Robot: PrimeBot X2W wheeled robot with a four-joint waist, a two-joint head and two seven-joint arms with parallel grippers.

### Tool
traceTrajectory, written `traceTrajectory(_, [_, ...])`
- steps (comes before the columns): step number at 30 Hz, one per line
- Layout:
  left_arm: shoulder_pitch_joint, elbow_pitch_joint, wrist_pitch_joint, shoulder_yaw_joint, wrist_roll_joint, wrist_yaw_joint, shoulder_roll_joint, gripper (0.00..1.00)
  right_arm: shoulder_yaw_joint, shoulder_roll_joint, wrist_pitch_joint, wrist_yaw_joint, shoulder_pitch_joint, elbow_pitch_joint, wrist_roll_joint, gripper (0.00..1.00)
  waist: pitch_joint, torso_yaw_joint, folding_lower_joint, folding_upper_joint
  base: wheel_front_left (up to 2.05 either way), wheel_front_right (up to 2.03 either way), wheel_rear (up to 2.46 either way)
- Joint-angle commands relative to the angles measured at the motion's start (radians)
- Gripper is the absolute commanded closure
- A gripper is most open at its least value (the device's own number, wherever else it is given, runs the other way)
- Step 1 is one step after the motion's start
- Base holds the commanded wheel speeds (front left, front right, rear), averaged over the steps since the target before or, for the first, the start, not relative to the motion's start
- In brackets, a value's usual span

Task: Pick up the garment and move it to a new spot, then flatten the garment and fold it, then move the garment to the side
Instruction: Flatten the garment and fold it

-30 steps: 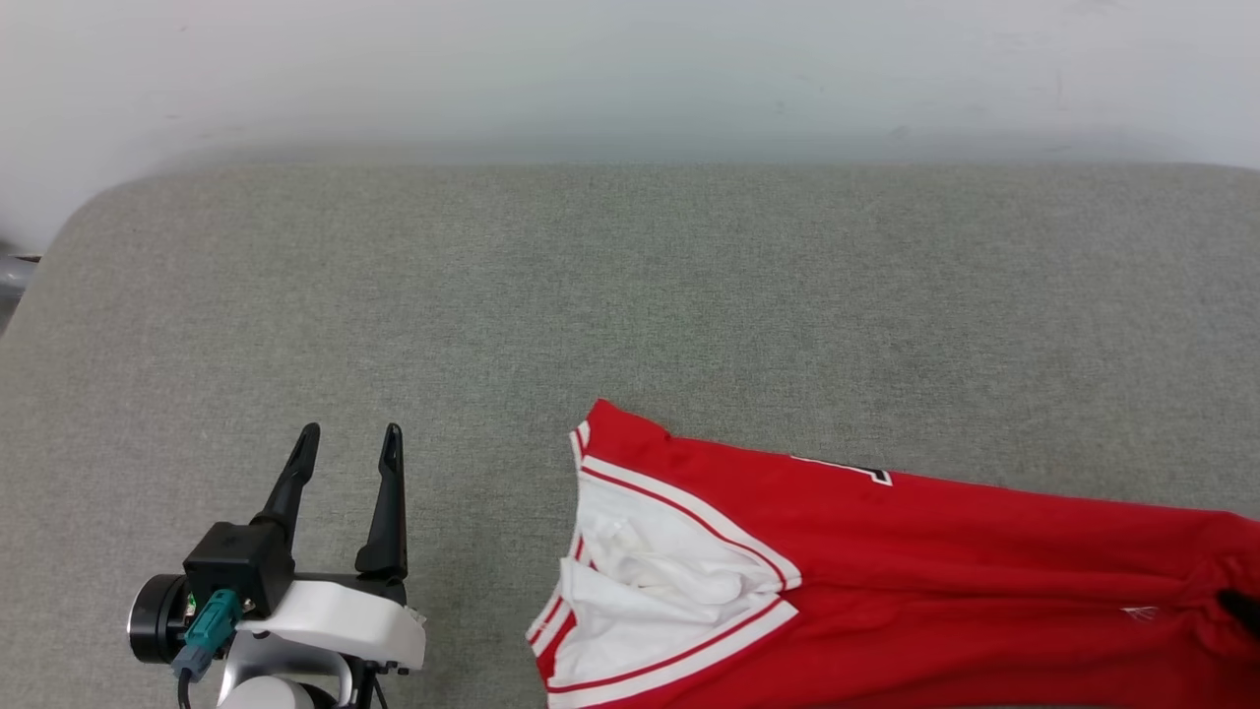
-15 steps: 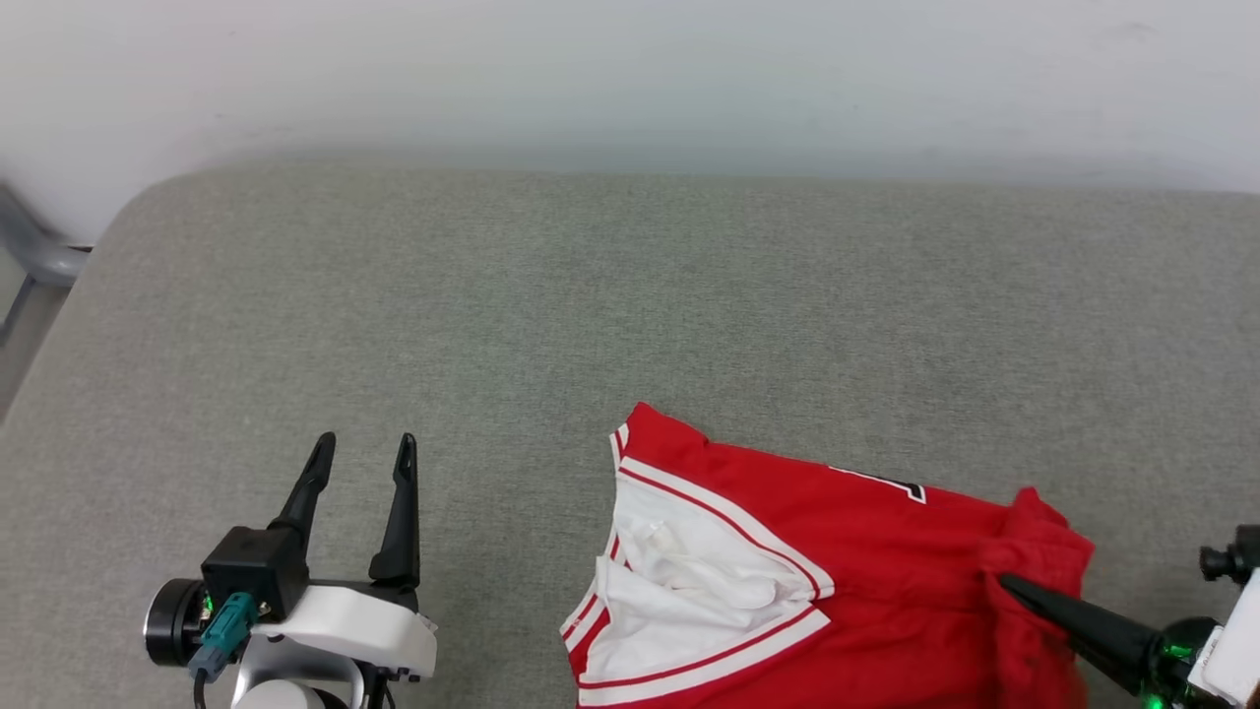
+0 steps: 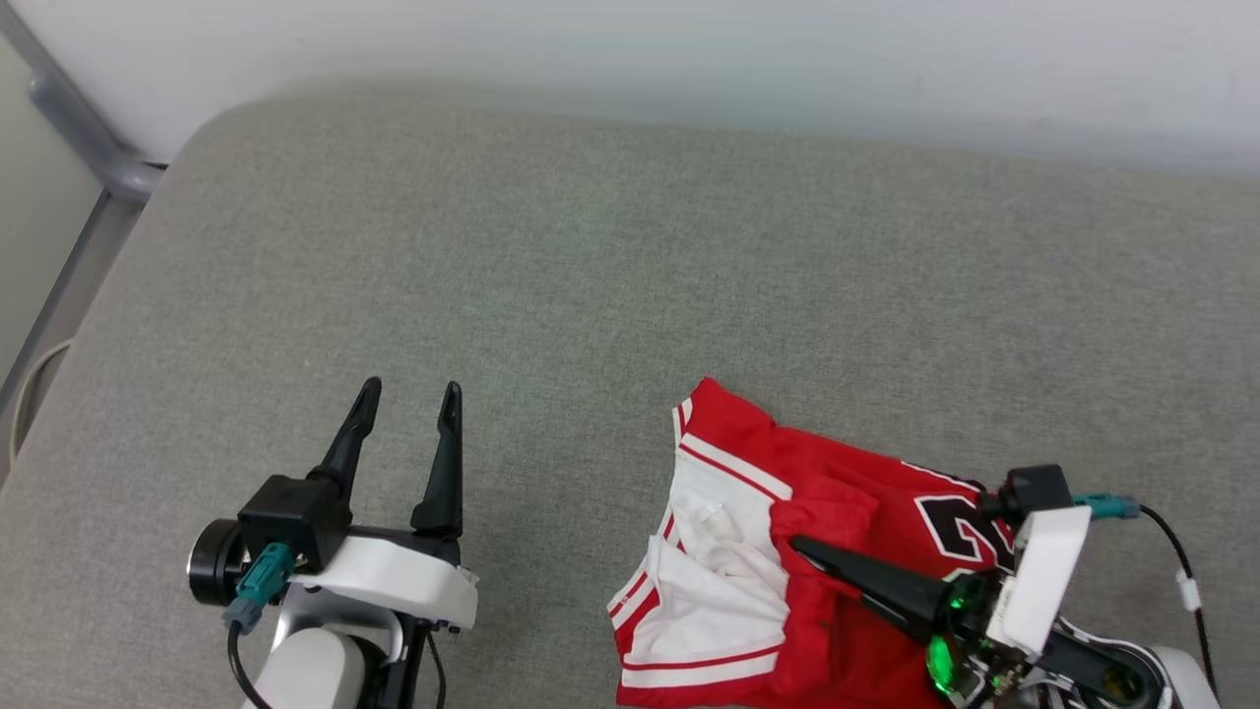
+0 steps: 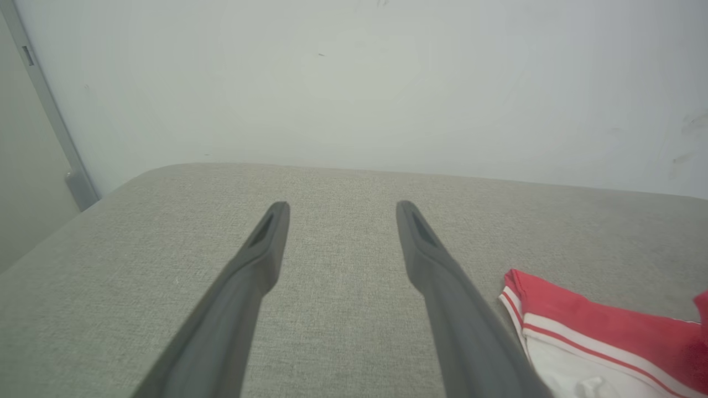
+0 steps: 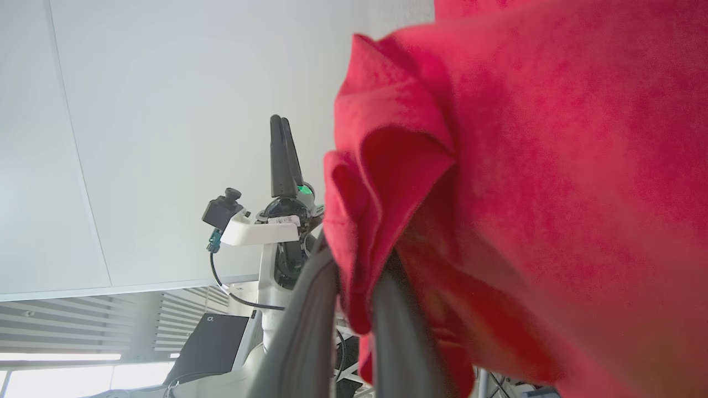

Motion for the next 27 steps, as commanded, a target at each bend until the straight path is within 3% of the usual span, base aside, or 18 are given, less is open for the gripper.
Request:
traceTrajectory(1, [-0.012,0.000,-0.002,0.003,0.008,-0.006,-0.005,0.00,0.011,0.003,-0.010,-0.001,-0.020,0.001,0.016,1.00,0.020,0.015,0.0000,0.0000,0.00,0.00,0.00])
traceTrajectory(9, [-0.052,0.011,-0.002,0.036,0.036,-0.042,-0.062,0.00,0.137,0.003,-0.169,-0.001,-0.067,0.027,-0.056,1.00,0.092,0.029,0.0000,0.0000,0.00,0.00,0.00])
traceTrajectory(10, [-0.054,0.013,-0.002,0.041,0.040,-0.044,-0.065,0.00,0.145,0.003,-0.185,-0.001,-0.067,0.031,-0.065,0.84,0.096,0.028,0.0000,0.0000,0.00,0.00,0.00])
traceTrajectory(11, [-0.056,0.013,-0.002,0.046,0.042,-0.049,-0.068,0.00,0.153,0.003,-0.200,-0.001,-0.069,0.033,-0.070,0.55,0.100,0.026,0.0000,0.0000,0.00,0.00,0.00])
traceTrajectory(12, [-0.058,0.017,-0.002,0.050,0.047,-0.052,-0.073,0.00,0.164,0.003,-0.208,-0.001,-0.069,0.033,-0.071,0.03,0.103,0.025,0.0000,0.0000,0.00,0.00,0.00])
traceTrajectory(19, [-0.061,0.028,-0.002,0.085,0.071,-0.076,-0.090,0.00,0.206,-0.011,-0.282,0.000,-0.090,-0.030,-0.120,0.00,0.104,0.009,0.0000,0.0000,0.00,0.00,0.00])
traceTrajectory(27, [-0.035,0.038,-0.002,0.121,0.095,-0.086,-0.092,0.00,0.223,-0.071,-0.511,-0.001,-0.083,-0.179,-0.309,0.00,0.070,-0.030,0.0000,0.0000,0.00,0.00,0.00])
